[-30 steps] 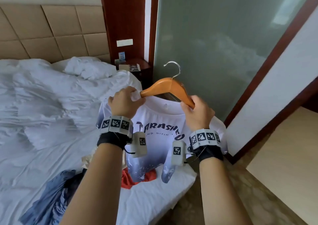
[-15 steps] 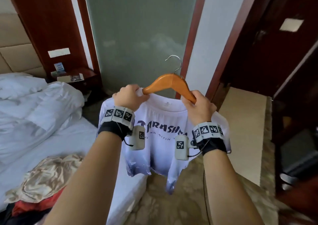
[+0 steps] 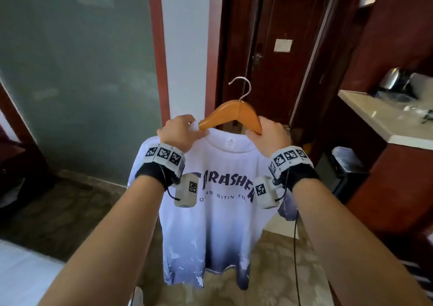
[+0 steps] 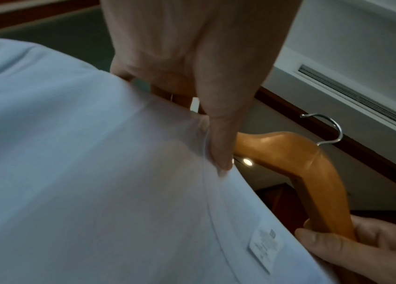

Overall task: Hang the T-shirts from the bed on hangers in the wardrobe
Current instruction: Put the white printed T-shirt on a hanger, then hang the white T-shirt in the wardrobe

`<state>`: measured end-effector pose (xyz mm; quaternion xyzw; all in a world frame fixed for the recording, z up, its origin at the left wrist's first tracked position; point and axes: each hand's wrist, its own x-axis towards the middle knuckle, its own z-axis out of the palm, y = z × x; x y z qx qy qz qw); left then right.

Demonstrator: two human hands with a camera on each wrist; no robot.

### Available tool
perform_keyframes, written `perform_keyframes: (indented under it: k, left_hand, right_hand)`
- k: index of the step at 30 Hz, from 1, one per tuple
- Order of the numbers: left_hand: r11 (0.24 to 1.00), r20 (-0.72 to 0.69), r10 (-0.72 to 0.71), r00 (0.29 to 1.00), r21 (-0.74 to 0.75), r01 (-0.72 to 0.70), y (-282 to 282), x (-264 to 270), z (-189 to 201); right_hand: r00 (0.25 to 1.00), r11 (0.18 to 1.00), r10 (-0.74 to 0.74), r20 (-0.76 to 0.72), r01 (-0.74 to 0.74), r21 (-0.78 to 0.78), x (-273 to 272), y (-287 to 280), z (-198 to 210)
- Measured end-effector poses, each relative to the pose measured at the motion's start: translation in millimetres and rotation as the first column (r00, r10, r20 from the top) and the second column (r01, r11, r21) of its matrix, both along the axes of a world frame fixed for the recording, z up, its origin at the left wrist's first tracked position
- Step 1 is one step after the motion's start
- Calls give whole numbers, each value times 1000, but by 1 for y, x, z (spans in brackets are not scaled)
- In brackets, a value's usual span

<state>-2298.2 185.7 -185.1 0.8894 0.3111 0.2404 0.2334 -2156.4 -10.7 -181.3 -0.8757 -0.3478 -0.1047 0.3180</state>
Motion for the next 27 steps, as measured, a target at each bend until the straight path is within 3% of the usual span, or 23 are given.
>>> perform_keyframes:
  k: [3,10,16,27]
  left_hand:
    - [998,23,-62,998,26,61,1,64,11]
    - [974,-66,-122,990,185,132,20,222,41]
    - [945,-136,-216,967,220,243,31,349,58]
    - [842,-99,-476,874,235,485,8,561,87]
  right_hand:
    - [998,998,-63,-19,63,2,53,-14,9]
    - [975,973,-222,17,223,-61,193,-12,36]
    - [955,950,-297,26,298,-96,303,-9,55]
    - [954,950,-297,40,299,-86,481,4,75]
